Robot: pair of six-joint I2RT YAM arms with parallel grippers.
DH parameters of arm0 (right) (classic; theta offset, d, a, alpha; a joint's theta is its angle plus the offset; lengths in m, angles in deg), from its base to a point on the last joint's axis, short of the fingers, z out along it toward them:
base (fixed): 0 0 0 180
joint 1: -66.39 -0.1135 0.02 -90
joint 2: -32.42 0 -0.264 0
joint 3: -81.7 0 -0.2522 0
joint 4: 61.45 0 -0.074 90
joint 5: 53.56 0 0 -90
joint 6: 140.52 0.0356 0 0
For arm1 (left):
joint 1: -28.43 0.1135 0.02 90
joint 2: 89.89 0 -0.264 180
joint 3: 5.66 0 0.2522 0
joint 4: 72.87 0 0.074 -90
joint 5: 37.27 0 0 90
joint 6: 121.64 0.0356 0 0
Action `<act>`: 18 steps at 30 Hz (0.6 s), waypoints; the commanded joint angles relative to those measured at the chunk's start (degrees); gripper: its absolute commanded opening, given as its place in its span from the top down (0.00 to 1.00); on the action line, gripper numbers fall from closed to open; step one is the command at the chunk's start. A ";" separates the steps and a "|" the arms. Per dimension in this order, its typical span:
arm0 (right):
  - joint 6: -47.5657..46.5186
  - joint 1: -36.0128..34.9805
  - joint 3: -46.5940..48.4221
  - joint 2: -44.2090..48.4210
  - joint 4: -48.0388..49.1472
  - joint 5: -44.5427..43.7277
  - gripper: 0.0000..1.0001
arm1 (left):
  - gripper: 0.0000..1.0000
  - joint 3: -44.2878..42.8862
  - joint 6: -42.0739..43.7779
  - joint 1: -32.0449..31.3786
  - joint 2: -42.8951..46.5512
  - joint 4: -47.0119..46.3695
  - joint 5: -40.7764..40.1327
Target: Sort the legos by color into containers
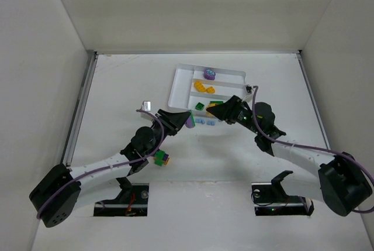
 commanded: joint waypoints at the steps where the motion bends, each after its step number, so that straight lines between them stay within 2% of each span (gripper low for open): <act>1: -1.58 2.39 3.62 -3.53 1.61 -4.54 0.49 | 0.82 -0.46 1.82 0.86 1.66 0.50 -0.14; 8: -8.17 6.70 15.38 -17.50 -8.05 -17.64 0.49 | 0.81 -3.27 6.75 0.16 0.52 7.62 -1.20; 12: -10.98 9.16 22.77 -25.77 -11.31 -21.60 0.49 | 0.80 -3.45 8.42 -0.02 0.26 8.25 -1.29; 18: -14.94 10.92 30.24 -33.33 -14.56 -25.91 0.47 | 0.79 -3.19 9.74 0.77 0.61 8.33 -0.49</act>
